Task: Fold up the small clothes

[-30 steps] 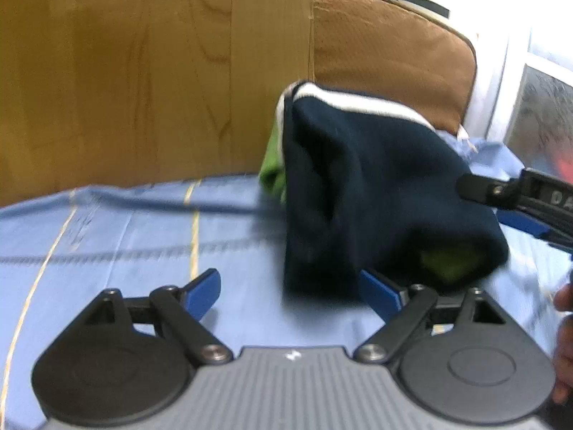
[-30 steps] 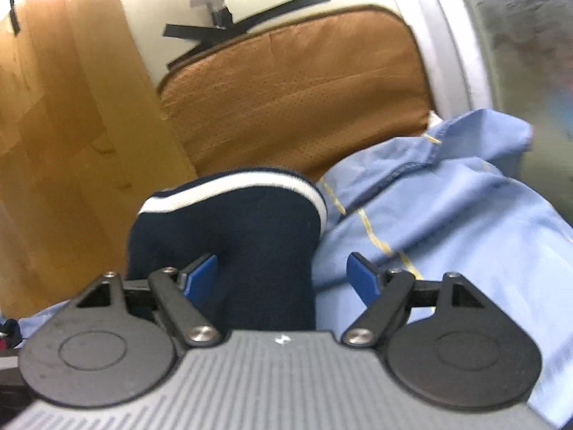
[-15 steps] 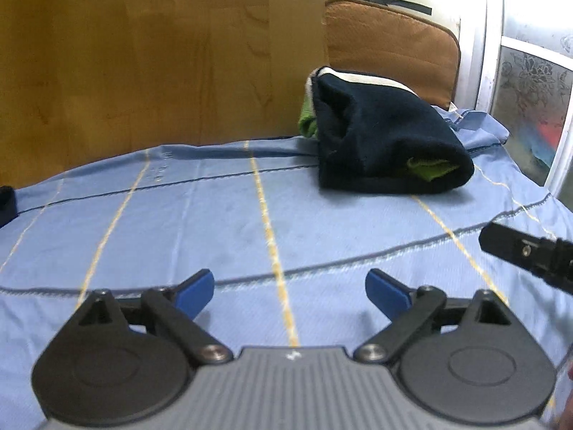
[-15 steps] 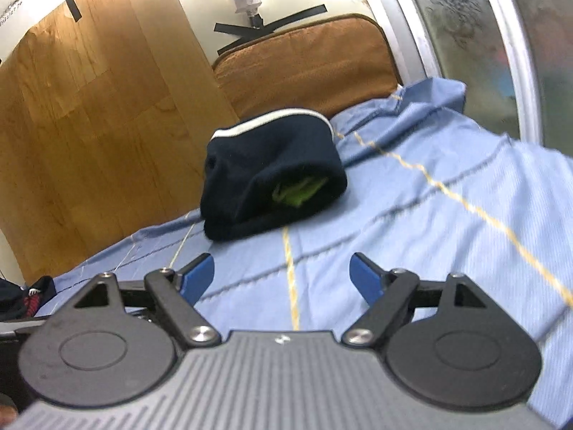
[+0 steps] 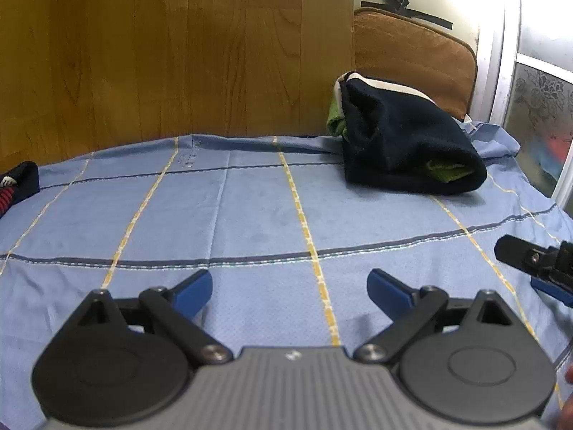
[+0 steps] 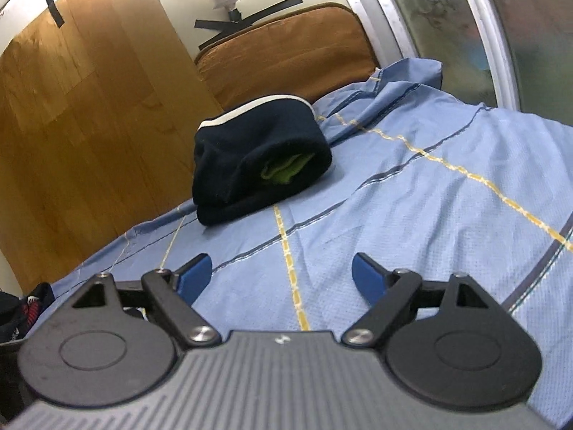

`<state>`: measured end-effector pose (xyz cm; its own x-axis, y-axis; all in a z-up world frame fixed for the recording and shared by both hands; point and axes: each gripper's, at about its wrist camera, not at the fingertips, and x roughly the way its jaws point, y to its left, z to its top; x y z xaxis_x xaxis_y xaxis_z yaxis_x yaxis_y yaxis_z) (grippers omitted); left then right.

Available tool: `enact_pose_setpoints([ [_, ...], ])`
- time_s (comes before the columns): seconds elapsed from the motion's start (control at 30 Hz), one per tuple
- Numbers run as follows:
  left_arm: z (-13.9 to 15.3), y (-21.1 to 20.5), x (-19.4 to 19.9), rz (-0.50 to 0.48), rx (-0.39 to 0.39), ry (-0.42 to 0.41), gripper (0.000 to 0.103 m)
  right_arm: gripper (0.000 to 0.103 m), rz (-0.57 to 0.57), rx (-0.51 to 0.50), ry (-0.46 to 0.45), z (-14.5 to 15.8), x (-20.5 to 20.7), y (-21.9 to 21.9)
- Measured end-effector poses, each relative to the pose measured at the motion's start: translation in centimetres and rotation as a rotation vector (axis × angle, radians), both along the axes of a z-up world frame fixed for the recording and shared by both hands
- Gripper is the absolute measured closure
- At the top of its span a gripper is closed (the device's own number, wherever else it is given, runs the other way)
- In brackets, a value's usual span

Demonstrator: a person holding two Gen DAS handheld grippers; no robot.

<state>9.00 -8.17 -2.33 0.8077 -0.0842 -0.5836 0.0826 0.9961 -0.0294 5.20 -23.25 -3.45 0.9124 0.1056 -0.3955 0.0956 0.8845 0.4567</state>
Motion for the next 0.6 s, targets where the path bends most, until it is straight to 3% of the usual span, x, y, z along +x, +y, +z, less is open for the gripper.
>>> enact_pose_setpoints([
  [0.6,0.4,-0.4,-1.2,0.02,0.051,-0.077,0.0,0.012,0.003,0.034,-0.001,-0.1,-0.1,-0.4],
])
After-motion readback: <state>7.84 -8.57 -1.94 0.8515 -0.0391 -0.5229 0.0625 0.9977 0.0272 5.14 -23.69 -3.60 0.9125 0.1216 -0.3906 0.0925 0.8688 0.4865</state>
